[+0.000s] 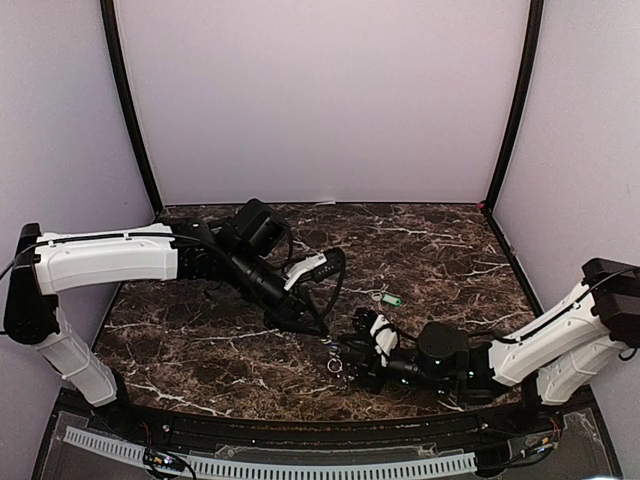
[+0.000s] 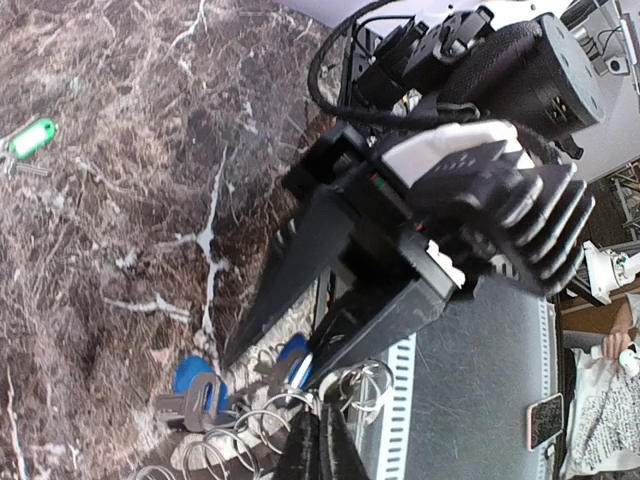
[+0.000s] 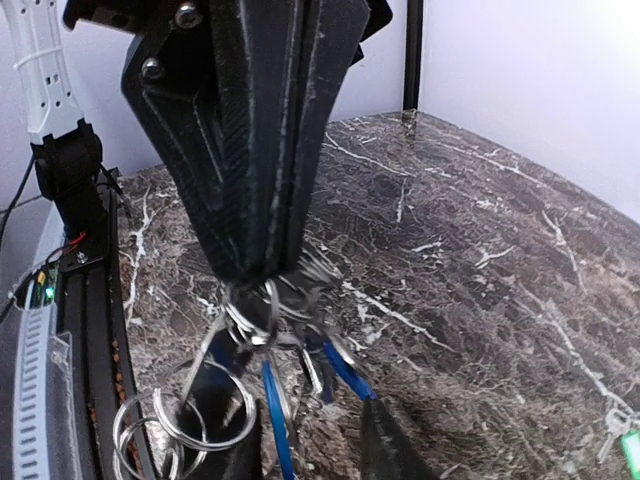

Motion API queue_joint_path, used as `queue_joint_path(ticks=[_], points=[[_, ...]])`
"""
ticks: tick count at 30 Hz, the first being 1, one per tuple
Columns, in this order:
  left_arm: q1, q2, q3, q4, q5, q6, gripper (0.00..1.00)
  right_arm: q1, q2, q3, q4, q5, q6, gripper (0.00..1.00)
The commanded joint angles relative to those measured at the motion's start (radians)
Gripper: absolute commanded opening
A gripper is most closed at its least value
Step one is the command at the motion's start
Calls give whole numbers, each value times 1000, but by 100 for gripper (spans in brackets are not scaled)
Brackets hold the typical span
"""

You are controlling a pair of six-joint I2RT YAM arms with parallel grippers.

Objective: Remove the keys from the keyring
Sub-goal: Pass from the right arm to the left, then pass from the left arm to the right

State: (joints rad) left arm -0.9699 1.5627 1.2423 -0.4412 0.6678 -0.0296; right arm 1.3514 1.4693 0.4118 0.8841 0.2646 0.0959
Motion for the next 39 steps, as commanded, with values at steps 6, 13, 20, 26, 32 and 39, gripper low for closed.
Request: queue_joint_path(ticks=[6, 13, 20, 26, 32, 39], points=[[-4, 36, 132, -285, -4, 88, 0, -118, -103, -152, 213, -244, 113, 58], [-4, 74, 197, -399, -22, 167, 0, -200, -59, -122, 368, -591, 243, 58], [-4, 79, 210, -423, -12, 199, 0, -204, 73, -36, 432, -708, 315, 49], [-4, 76, 208, -424, -1, 206, 0, -208, 144, 25, 393, -696, 326, 42], [-5, 67, 201, -424, 17, 209, 0, -213, 198, 67, 357, -683, 318, 36], [-6, 64, 196, -421, 49, 214, 0, -218, 245, 96, 367, -691, 305, 31]])
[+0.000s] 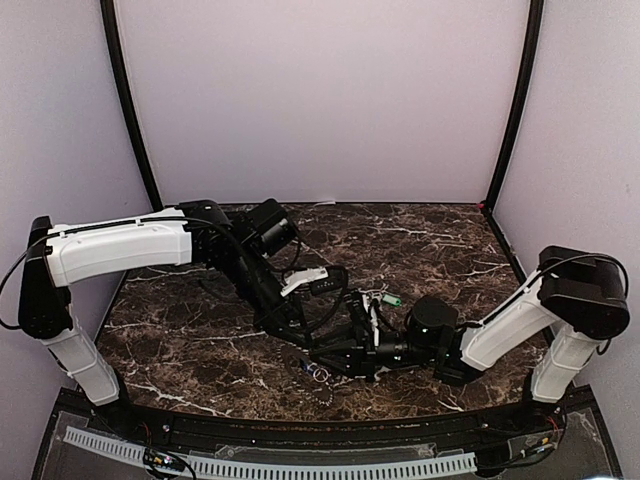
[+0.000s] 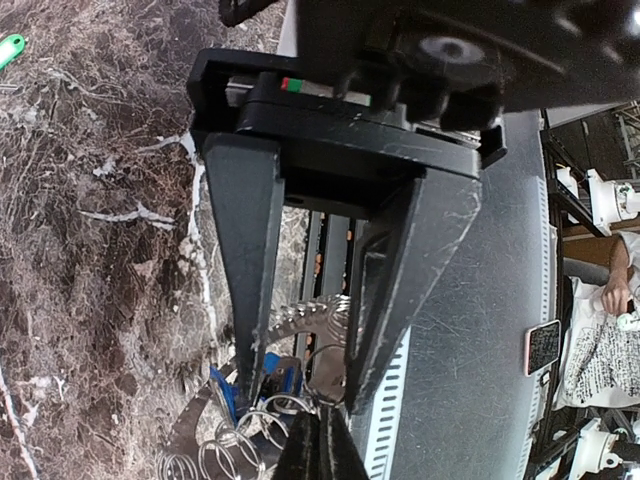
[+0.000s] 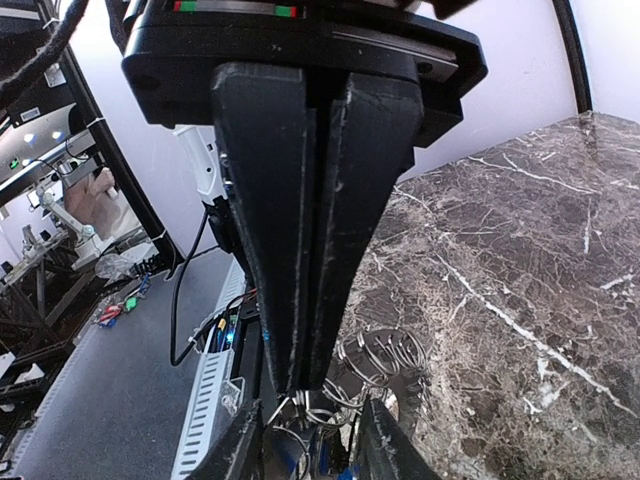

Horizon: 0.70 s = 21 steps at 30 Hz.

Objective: Remove the keys from the keyring
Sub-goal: Pass from the left arm to the right

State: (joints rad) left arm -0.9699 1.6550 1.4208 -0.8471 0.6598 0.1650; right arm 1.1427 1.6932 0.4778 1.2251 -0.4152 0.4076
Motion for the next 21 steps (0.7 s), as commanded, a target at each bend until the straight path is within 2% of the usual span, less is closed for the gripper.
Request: queue_joint_path(ticks=[1, 7, 11, 15, 19, 21], points=[[-6, -29, 17, -14, 59, 19, 0, -9, 26, 35, 27, -14, -8, 29], [-6, -30, 12, -10, 58, 18, 0, -9, 49, 39, 62, -58, -22, 15], [-6, -30, 9, -1, 60, 18, 0, -9, 58, 39, 81, -82, -29, 0], [-6, -46, -24, 60, 38, -10, 1, -9, 59, 17, 127, -61, -29, 0], [-5, -114, -130, 230, -17, -104, 37, -9, 53, -22, 170, -1, -29, 0], [-4, -168, -200, 351, -57, -166, 49, -9, 53, -35, 196, 22, -22, 0]])
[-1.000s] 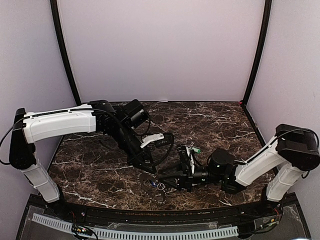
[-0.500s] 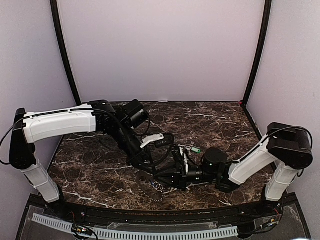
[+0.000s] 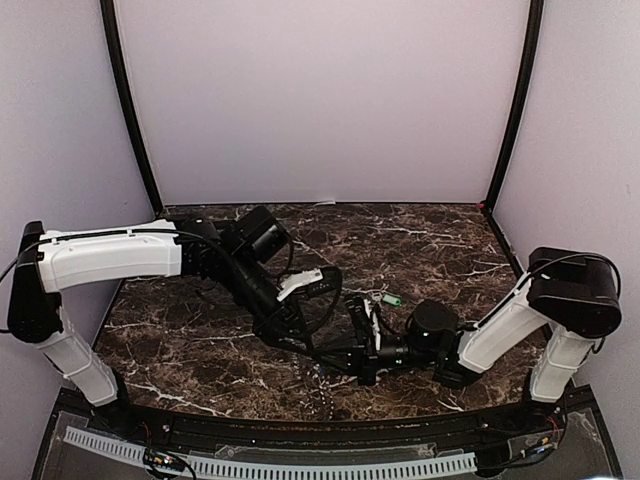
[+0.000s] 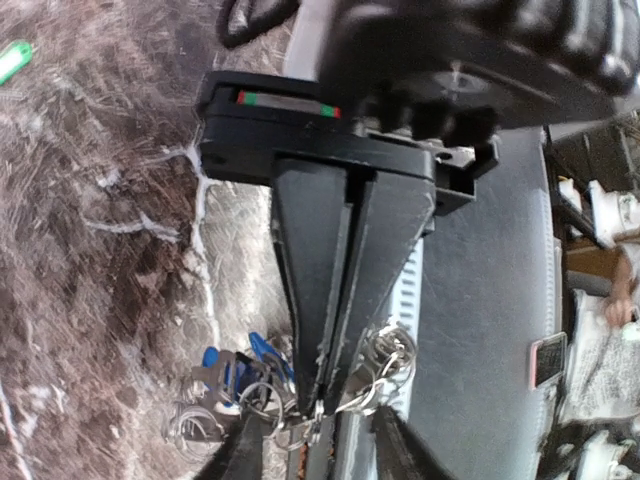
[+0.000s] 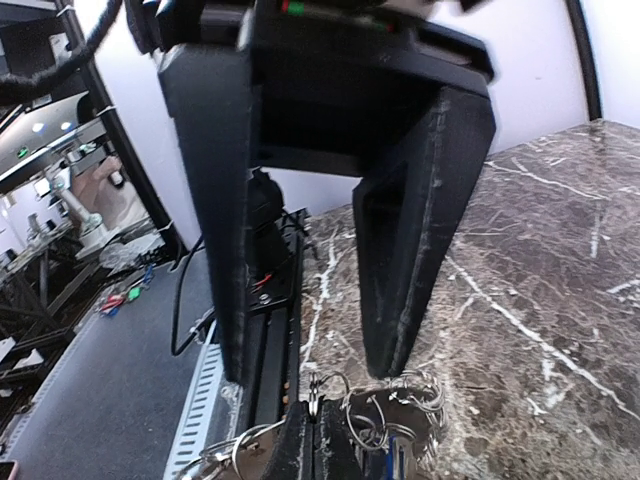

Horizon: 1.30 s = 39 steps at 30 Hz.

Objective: Remove the keys from the keyring
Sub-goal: Pass from the left arm to the right, then pass from the right arm to the left

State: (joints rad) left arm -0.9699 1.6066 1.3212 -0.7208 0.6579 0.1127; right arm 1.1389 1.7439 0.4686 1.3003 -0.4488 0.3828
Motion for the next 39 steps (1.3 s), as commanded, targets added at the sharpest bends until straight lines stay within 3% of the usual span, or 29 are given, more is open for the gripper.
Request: queue_joint_path(ticks=[1, 3, 6, 10, 16, 39], points=[[-3, -150, -139, 298, -84, -154, 52, -5, 2, -35, 137, 69, 6, 0], [-2, -216, -245, 458, -115, -234, 53, -6, 5, -49, 171, 96, 12, 0], [0, -292, -397, 729, -132, -369, 33, -5, 5, -68, 210, 146, 13, 0], [0, -343, -548, 969, -141, -474, 22, -4, 8, -77, 258, 186, 18, 0], [0, -325, -720, 1264, -101, -590, 20, -2, 14, -67, 270, 209, 19, 0], [0, -214, -807, 1468, -79, -603, 31, 10, 9, -57, 268, 208, 17, 0]])
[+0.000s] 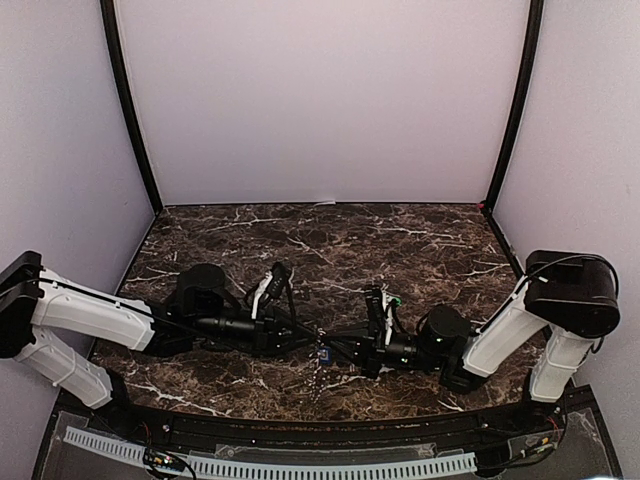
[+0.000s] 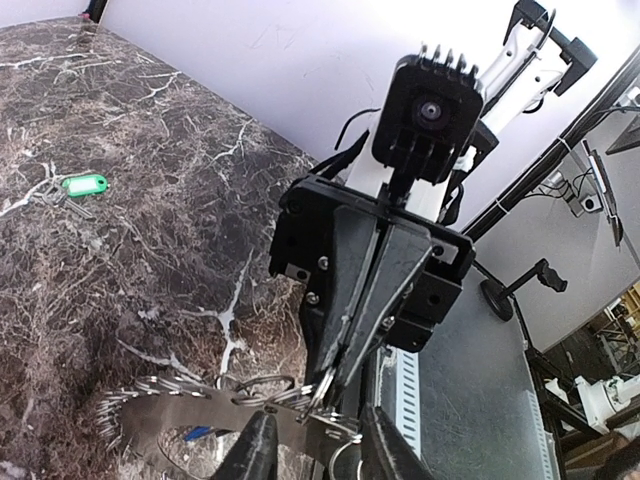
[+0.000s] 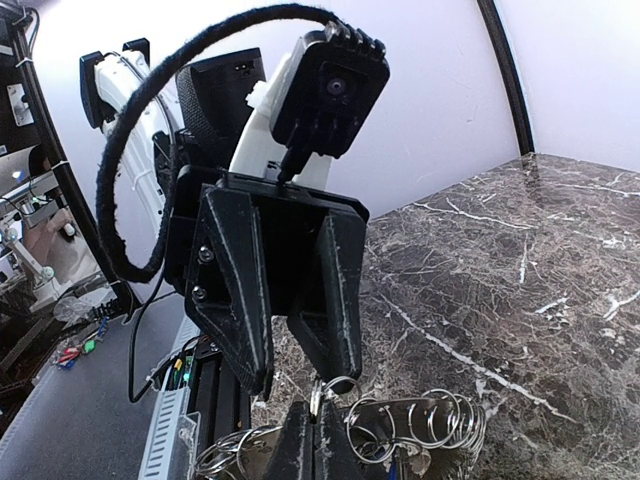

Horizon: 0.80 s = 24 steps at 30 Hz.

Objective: Remove the keys from the keyring
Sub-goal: Pass from the right arm to the left

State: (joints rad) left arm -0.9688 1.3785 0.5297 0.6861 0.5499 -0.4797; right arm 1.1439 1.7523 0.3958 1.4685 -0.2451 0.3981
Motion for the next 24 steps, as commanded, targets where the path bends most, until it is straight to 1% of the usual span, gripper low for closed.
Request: queue_joint_path(ticks=[1, 8, 16, 22, 24], points=[[-1, 18, -14, 65, 31, -9, 31, 4, 0, 16, 98, 4, 2, 0], [-1, 47, -1, 77, 44, 4, 32, 5, 2, 19, 98, 0, 5, 0], [-1, 69, 2, 125, 55, 3, 24, 5, 3, 22, 90, -8, 6, 0], [-1, 83, 4, 160, 74, 4, 23, 7, 5, 28, 84, -18, 6, 0], [-1, 91, 6, 176, 88, 2, 20, 8, 6, 31, 84, -20, 6, 0]])
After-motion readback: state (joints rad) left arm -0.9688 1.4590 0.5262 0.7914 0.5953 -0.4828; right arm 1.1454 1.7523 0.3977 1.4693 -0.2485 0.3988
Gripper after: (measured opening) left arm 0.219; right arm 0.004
